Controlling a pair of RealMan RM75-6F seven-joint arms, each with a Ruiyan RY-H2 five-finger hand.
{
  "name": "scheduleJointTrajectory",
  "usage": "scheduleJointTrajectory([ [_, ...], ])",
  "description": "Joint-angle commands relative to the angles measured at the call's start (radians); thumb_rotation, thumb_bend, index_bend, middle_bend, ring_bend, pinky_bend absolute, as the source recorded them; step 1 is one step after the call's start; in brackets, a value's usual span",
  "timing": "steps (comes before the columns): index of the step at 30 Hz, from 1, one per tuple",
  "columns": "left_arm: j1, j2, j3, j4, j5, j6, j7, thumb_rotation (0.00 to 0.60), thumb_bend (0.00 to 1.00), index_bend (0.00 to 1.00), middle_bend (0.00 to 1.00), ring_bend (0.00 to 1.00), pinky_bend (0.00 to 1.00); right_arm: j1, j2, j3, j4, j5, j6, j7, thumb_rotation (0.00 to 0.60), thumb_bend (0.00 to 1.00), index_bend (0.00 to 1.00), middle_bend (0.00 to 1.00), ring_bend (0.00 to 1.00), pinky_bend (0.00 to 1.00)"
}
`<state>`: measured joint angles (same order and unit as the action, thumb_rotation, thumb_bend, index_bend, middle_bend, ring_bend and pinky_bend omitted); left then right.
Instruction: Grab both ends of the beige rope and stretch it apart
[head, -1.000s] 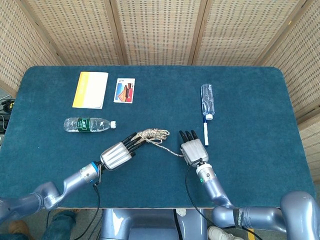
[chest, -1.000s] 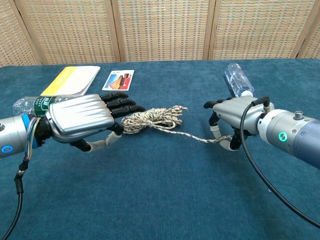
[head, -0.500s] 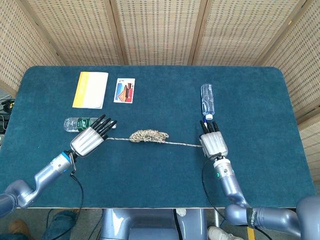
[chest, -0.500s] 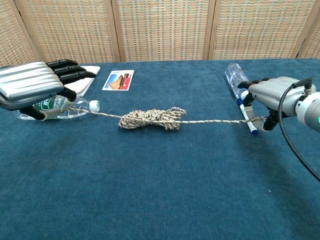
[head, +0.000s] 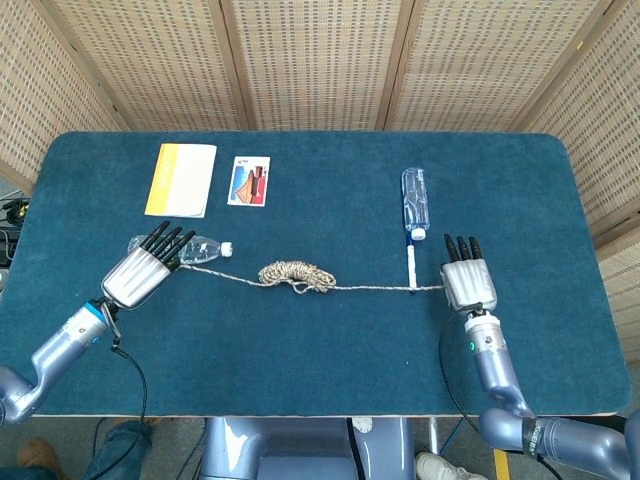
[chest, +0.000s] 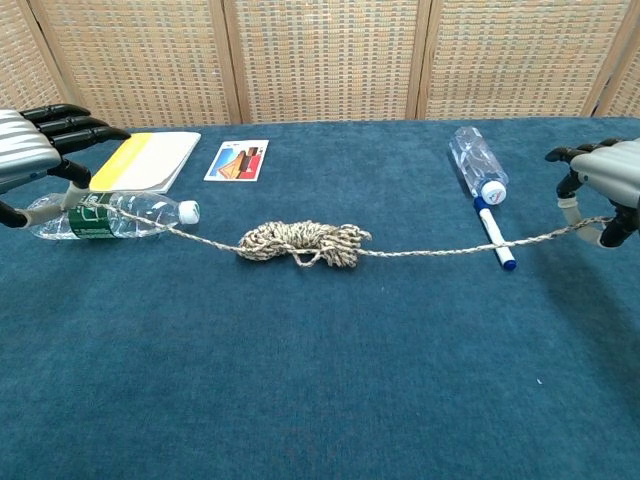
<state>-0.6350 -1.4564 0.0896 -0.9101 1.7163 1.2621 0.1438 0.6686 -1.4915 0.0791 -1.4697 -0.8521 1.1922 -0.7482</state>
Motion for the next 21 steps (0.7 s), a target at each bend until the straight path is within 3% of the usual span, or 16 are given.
scheduleJointTrajectory([
  [1,0.008,-0.006,0.002,0.010,0.001,0.006,-0.011,0.600,0.50,0.74,0.00,0.00,0.00,-0.007,0.004,0.000,0.001,-0.006,-0.003,0.004,0.600,0.46,0.69,0.00,0.00,0.00],
  [9,0.018,-0.022,0.001,0.015,0.009,0.020,-0.013,0.600,0.50,0.74,0.00,0.00,0.00,-0.023,0.003,0.002,-0.004,-0.029,0.000,0.007,0.600,0.46,0.69,0.00,0.00,0.00],
  [11,0.025,-0.019,-0.005,0.002,-0.002,0.025,-0.024,0.600,0.50,0.67,0.00,0.00,0.00,-0.028,0.004,0.004,-0.010,-0.036,0.003,0.011,0.600,0.46,0.69,0.00,0.00,0.00],
  [12,0.032,-0.014,-0.010,-0.011,-0.014,0.025,-0.034,0.600,0.44,0.52,0.00,0.00,0.00,-0.032,0.006,0.003,-0.016,-0.044,0.006,0.018,0.600,0.45,0.67,0.00,0.00,0.00],
  [13,0.042,-0.003,-0.018,-0.040,-0.033,0.022,-0.047,0.600,0.33,0.30,0.00,0.00,0.00,-0.038,0.013,0.000,-0.024,-0.056,0.008,0.028,0.600,0.38,0.57,0.00,0.00,0.00],
  [14,0.050,0.010,-0.024,-0.070,-0.048,0.022,-0.058,0.600,0.23,0.18,0.00,0.00,0.00,-0.044,0.021,-0.003,-0.035,-0.067,0.010,0.038,0.600,0.31,0.48,0.00,0.00,0.00],
  [15,0.056,0.023,-0.029,-0.099,-0.059,0.022,-0.059,0.600,0.10,0.04,0.00,0.00,0.00,-0.049,0.029,-0.004,-0.045,-0.077,0.013,0.048,0.600,0.18,0.30,0.00,0.00,0.00],
  [16,0.067,0.040,-0.042,-0.138,-0.079,0.032,-0.068,0.600,0.03,0.00,0.00,0.00,0.00,-0.057,0.038,-0.001,-0.061,-0.095,0.023,0.071,0.600,0.06,0.15,0.00,0.00,0.00],
  [18,0.084,0.077,-0.057,-0.213,-0.104,0.048,-0.071,0.600,0.00,0.00,0.00,0.00,0.00,-0.073,0.059,-0.009,-0.078,-0.148,0.044,0.110,0.600,0.00,0.03,0.00,0.00,0.00],
  [21,0.136,0.160,-0.096,-0.377,-0.165,0.112,-0.071,0.600,0.00,0.00,0.00,0.00,0.00,-0.106,0.102,-0.043,-0.065,-0.324,0.132,0.178,0.600,0.00,0.00,0.00,0.00,0.00],
])
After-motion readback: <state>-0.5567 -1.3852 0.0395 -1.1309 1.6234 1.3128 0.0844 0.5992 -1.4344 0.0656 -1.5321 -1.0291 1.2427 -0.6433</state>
